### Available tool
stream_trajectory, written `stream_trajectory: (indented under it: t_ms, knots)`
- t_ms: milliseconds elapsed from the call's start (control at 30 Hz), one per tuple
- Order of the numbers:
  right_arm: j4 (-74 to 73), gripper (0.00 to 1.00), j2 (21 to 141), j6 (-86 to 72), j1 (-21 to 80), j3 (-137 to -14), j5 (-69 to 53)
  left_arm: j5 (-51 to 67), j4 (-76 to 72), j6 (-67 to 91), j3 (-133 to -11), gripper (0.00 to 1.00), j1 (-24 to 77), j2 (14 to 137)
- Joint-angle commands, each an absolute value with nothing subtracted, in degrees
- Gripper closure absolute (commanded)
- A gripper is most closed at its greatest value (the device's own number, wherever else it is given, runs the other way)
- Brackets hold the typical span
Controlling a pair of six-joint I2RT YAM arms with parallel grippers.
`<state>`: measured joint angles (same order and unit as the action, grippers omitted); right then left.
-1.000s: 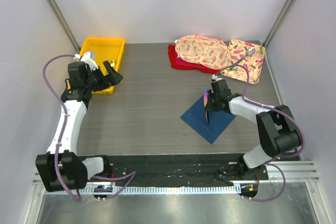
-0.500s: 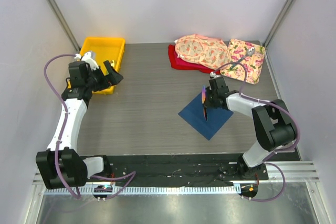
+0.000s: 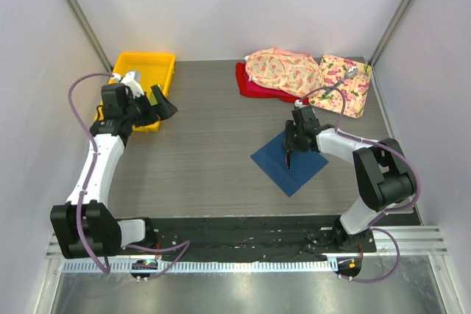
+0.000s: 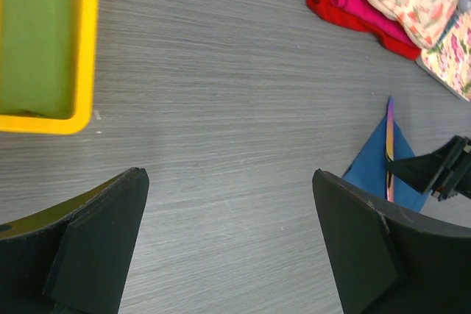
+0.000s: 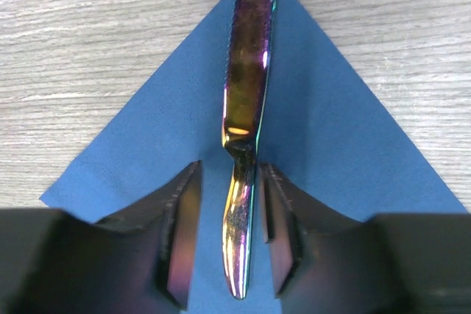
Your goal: Place the utensils on the paper napkin and roll it up
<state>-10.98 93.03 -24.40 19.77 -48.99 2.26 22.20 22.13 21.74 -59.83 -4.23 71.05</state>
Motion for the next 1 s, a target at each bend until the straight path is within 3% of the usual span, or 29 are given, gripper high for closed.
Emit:
stream_trajectory:
  t_ms: [0, 167, 433, 467, 500, 567, 600, 700, 967]
  knots:
    - [-13.6, 0.52, 91.4, -25.1, 20.0, -51.5, 3.1, 24.9, 22.8, 19.5, -62.8, 0.00, 1.1, 72.3]
    - [-15.7, 0.39, 88.8, -24.3, 19.7, -54.0, 2.8, 25.5, 22.4, 20.7, -63.4, 0.01, 12.6, 76.8]
    - [-21.3, 0.15, 81.8, -19.2, 15.3, -57.3, 0.7, 32.6, 12.9, 28.4, -68.5, 0.28, 27.6, 92.2]
    - [-22.0, 0.13, 80.9, -18.6, 14.0, -57.7, -3.7, 33.6, 11.3, 31.2, -69.3, 0.31, 29.0, 95.6]
    - [-22.7, 0.10, 80.4, -18.4, 12.6, -57.7, -4.9, 34.7, 7.9, 32.4, -71.3, 0.38, 29.7, 97.9]
    - [-24.8, 0.08, 80.1, -16.7, 7.6, -57.8, -10.5, 36.9, 6.4, 34.8, -74.0, 0.47, 31.6, 101.8]
    - [-26.4, 0.07, 80.0, -16.1, 5.8, -57.9, -11.8, 37.9, 4.5, 37.2, -76.7, 0.58, 32.2, 106.0]
    - [-29.8, 0.05, 80.6, -13.6, 0.8, -58.0, -17.5, 38.1, 2.3, 41.9, -80.8, 0.74, 34.5, 112.6]
    - [-33.6, 0.09, 80.9, -9.9, -2.6, -57.5, -22.5, 37.8, 1.4, 45.8, -83.7, 0.85, 37.2, 120.8]
